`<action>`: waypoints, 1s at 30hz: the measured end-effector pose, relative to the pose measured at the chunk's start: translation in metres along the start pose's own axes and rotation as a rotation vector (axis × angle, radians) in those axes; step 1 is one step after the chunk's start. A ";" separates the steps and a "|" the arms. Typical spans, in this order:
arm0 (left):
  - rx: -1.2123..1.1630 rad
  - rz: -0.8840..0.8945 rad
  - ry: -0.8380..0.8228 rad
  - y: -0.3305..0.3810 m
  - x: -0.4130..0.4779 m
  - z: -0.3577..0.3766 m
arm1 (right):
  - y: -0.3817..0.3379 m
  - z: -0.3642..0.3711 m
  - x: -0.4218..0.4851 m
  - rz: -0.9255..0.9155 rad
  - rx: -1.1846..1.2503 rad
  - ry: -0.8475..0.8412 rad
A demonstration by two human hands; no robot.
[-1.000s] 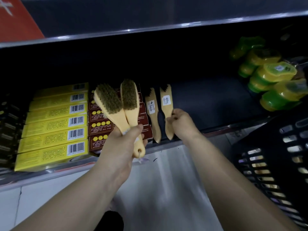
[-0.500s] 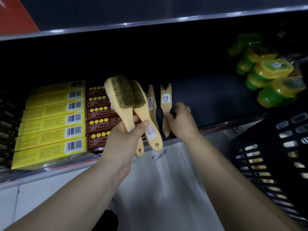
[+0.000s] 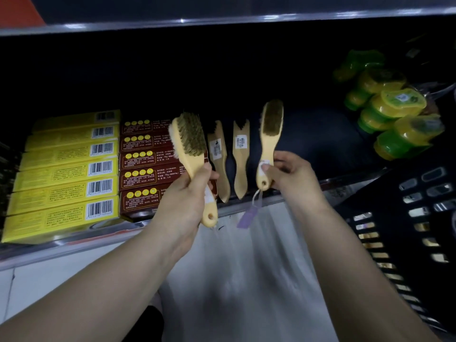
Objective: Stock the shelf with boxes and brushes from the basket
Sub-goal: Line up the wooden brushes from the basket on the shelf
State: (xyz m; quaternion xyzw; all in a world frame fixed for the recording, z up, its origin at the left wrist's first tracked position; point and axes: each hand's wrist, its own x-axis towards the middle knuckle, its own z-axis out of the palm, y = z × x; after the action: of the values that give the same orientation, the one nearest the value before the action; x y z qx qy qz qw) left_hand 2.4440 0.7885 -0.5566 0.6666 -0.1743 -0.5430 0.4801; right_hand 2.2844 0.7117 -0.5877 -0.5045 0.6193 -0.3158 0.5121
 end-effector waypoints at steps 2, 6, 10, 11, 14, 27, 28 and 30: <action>-0.024 -0.012 0.005 0.000 -0.001 0.001 | 0.006 0.000 0.018 0.056 -0.076 0.005; -0.044 -0.028 -0.075 0.001 -0.003 0.001 | 0.016 0.010 0.033 0.063 -0.313 -0.021; 0.031 -0.027 -0.187 0.002 -0.005 -0.001 | 0.021 0.014 0.035 0.040 -0.421 -0.038; 0.047 -0.024 -0.215 0.001 -0.005 -0.001 | 0.022 0.014 0.035 0.045 -0.425 -0.040; 0.096 0.005 -0.256 -0.003 -0.004 0.000 | 0.024 0.014 0.036 0.046 -0.460 -0.030; 0.104 0.094 -0.204 -0.006 0.001 -0.002 | -0.011 0.019 -0.059 0.002 0.106 -0.516; 0.113 0.099 -0.217 -0.006 0.001 -0.002 | -0.011 0.019 -0.062 0.003 0.102 -0.532; 0.136 0.096 -0.257 -0.007 0.000 -0.001 | -0.010 0.015 -0.062 0.020 0.131 -0.545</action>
State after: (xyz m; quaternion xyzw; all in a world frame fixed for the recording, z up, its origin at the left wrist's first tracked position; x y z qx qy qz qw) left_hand 2.4427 0.7925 -0.5625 0.6135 -0.3025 -0.5870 0.4331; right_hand 2.3000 0.7698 -0.5635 -0.5304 0.4420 -0.2028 0.6944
